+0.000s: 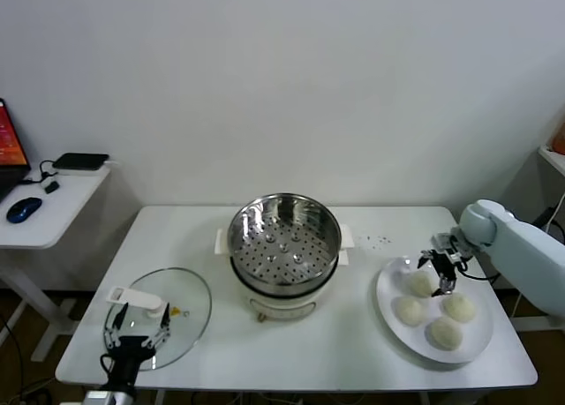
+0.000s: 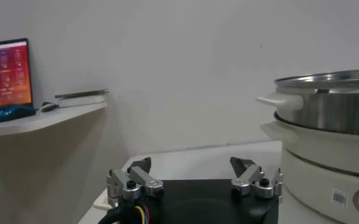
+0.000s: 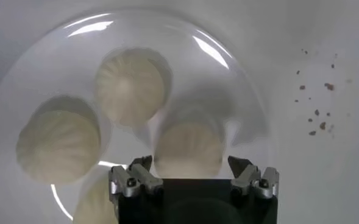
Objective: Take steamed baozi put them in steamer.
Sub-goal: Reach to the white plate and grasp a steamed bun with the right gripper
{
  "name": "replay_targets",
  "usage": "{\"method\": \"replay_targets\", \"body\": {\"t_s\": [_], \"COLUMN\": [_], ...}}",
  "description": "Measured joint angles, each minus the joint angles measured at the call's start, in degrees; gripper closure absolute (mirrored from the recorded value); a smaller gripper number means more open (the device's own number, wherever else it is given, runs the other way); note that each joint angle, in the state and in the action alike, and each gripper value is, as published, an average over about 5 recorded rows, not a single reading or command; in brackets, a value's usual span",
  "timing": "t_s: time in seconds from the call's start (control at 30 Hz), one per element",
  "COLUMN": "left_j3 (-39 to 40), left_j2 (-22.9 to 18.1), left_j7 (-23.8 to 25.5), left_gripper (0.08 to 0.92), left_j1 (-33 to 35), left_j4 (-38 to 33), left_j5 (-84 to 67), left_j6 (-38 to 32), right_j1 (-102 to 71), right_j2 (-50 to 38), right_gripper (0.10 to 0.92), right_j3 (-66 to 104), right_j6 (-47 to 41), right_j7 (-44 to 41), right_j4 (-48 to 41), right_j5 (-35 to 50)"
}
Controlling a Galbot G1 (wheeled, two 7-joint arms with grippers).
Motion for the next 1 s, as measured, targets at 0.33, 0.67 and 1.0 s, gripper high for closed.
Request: {"method": "replay_targets", "body": {"t_s": [0.33, 0.67, 1.0], "left_j3": [-0.07, -0.15, -0.21], "left_j2": [-0.02, -0.03, -0.06], "left_j7": [-0.03, -0.10, -0.12], "left_gripper": [0.177, 0.177, 0.177], "left_j1": [0.08, 0.11, 0.24], "left_j4": [-0.06, -0.07, -0.04], "left_j5": [0.00, -0.01, -0.05], "left_j6": [0.13, 0.16, 0.12], "right_j1": [-0.63, -0.69, -0.37], "right_j2": [0.44, 0.57, 0.17], "right_gripper": [0.204, 0.342, 0.372], "right_j3": [0.52, 0.96, 1.06], "right_j6": [-0.02, -0.01, 0.30], "right_j7": [0.00, 0.25, 0.82], "right_j4": [-0.51, -1.18, -0.70], "right_j5": [-0.43, -0.46, 0.08]}}
